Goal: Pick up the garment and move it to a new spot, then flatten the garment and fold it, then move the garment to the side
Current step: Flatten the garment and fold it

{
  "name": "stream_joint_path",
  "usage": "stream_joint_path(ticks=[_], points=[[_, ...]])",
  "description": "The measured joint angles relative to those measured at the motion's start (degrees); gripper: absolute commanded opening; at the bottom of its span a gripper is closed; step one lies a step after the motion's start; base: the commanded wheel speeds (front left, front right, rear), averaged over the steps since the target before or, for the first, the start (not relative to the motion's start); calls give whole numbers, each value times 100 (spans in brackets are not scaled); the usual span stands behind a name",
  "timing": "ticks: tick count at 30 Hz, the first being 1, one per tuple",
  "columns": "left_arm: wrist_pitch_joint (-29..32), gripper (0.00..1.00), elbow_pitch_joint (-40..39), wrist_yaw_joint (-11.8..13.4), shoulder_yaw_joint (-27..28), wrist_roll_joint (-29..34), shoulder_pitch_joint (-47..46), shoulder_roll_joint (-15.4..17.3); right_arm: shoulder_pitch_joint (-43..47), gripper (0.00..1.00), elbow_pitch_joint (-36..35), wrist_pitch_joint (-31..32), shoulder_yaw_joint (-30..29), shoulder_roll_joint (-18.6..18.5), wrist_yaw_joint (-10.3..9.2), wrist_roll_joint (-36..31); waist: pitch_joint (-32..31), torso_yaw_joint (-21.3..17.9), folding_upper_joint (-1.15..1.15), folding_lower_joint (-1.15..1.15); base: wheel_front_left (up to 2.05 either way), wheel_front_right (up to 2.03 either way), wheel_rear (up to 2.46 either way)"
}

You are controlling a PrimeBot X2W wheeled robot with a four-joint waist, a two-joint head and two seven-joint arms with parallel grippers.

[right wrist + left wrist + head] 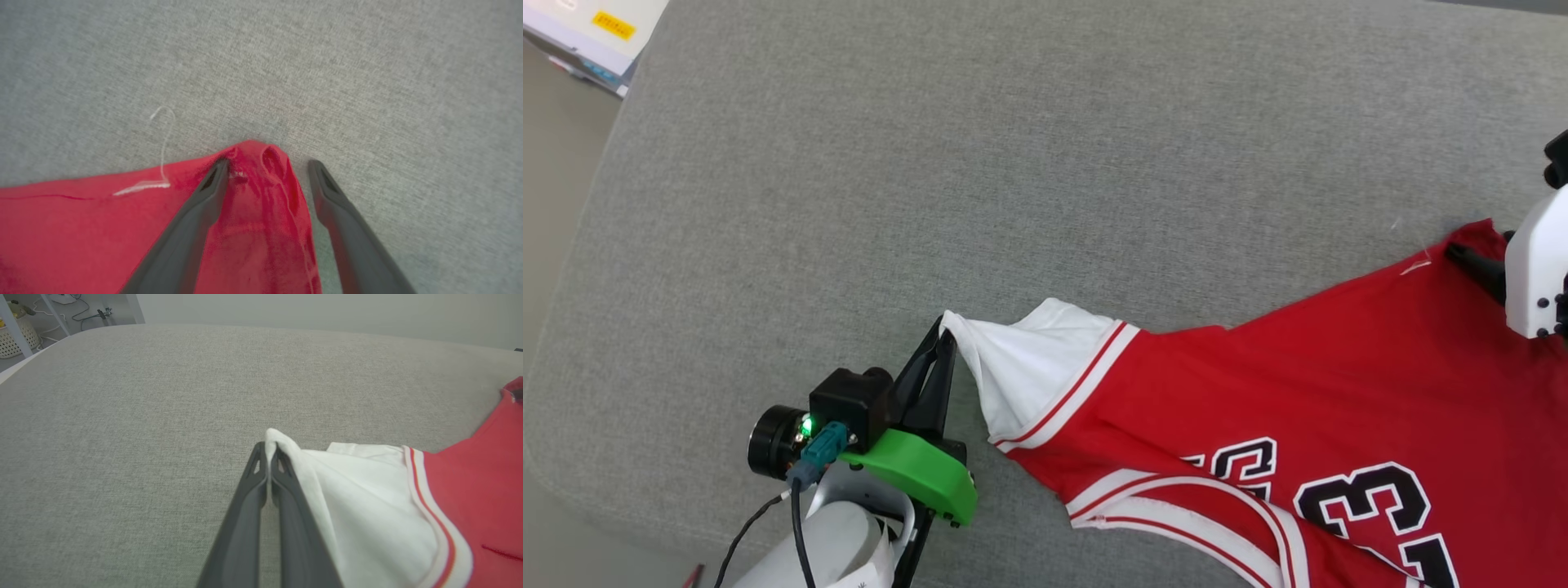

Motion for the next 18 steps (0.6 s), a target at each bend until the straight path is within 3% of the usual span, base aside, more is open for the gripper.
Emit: stream_joint_path(ticks=[3, 4, 5, 6, 12, 18], points=[[-2, 0, 93, -63, 33, 12, -26, -51, -25, 100, 129, -13, 236, -144, -4, 79, 73, 93, 0, 0, 0, 0, 0], [-2, 0, 129, -69, 51, 21, -26, -70, -37, 80, 133, -11, 297, -176, -7, 186, 91, 112, 0, 0, 0, 0, 0], [-2, 0, 163, -79, 75, 37, -24, -82, -59, 7, 126, -41, 347, -220, -5, 270, 99, 116, 0, 0, 0, 0, 0], [-2, 0, 185, -97, 97, 47, -24, -91, -63, 0, 126, -103, 385, -238, -5, 318, 97, 114, 0, 0, 0, 0, 0], [-2, 0, 188, -367, 476, 111, 35, -225, -100, 0, 47, -1046, 768, -209, -7, 620, -201, -12, 0, 0, 0, 0, 0], [-2, 0, 146, -385, 683, 296, -30, -88, -82, 0, -331, -1838, 804, -332, -4, 694, -652, -161, 0, 0, 0, 0, 0]])
